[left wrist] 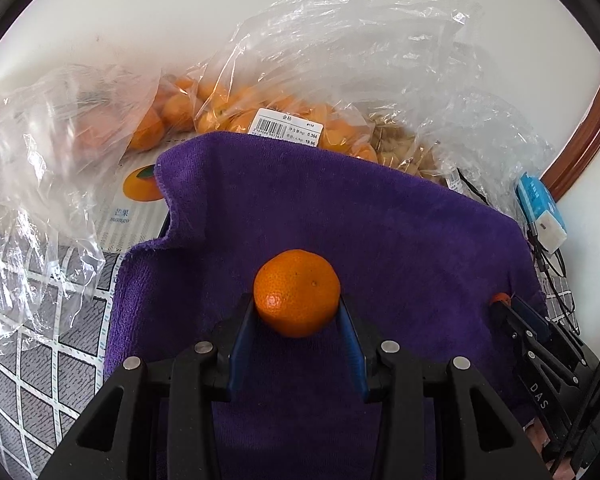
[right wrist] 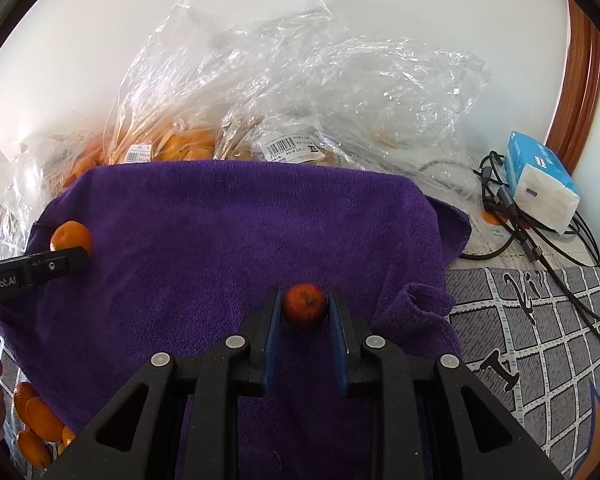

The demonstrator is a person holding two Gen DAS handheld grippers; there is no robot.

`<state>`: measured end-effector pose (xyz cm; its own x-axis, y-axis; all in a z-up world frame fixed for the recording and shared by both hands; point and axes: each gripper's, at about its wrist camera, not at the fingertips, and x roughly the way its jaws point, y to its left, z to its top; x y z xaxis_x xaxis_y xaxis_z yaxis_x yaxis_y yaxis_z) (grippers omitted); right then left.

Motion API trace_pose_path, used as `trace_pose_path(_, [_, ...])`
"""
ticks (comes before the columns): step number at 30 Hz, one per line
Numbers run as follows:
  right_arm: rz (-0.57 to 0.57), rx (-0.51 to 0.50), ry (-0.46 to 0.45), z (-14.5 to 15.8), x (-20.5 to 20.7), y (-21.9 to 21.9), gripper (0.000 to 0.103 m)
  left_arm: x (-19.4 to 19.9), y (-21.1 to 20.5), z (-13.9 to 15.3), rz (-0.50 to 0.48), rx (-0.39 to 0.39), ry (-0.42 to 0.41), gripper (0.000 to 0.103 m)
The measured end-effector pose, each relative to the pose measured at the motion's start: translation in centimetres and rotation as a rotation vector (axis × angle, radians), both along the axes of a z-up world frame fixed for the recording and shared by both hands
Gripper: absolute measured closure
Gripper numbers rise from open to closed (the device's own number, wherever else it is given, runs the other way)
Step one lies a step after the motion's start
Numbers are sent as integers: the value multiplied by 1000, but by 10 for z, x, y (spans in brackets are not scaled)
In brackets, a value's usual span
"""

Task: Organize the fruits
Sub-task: 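Open the right tool to drop the apple while the left tool releases the orange onto the towel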

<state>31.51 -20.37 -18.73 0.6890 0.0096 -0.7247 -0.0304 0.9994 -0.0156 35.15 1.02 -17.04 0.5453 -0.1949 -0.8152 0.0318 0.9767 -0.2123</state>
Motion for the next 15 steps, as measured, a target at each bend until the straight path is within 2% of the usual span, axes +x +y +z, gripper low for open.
trace_pose_path(3, [-2, 4, 15, 1, -2, 1, 61, 0, -1, 0, -4, 7, 6, 64])
trace_pose_path(5, [-8, 8, 21, 5, -6, 2, 52, 0, -2, 4, -7, 4, -2, 58])
trace_pose_path(7, [-13, 2, 9, 12, -13, 2, 47, -3, -5, 11, -13, 18, -13, 49])
trace_pose_path(9, [-17, -15, -4, 21, -21, 4, 39, -8, -8, 21, -29, 21, -40, 46])
trace_pose_path(11, [-27, -28, -27, 33, -33, 3, 37, -14, -11, 32, -34, 21, -69, 41])
trace_pose_path(15, [-36, -31, -37, 55, -56, -1, 37, -33, -15, 60, -26, 59, -131, 41])
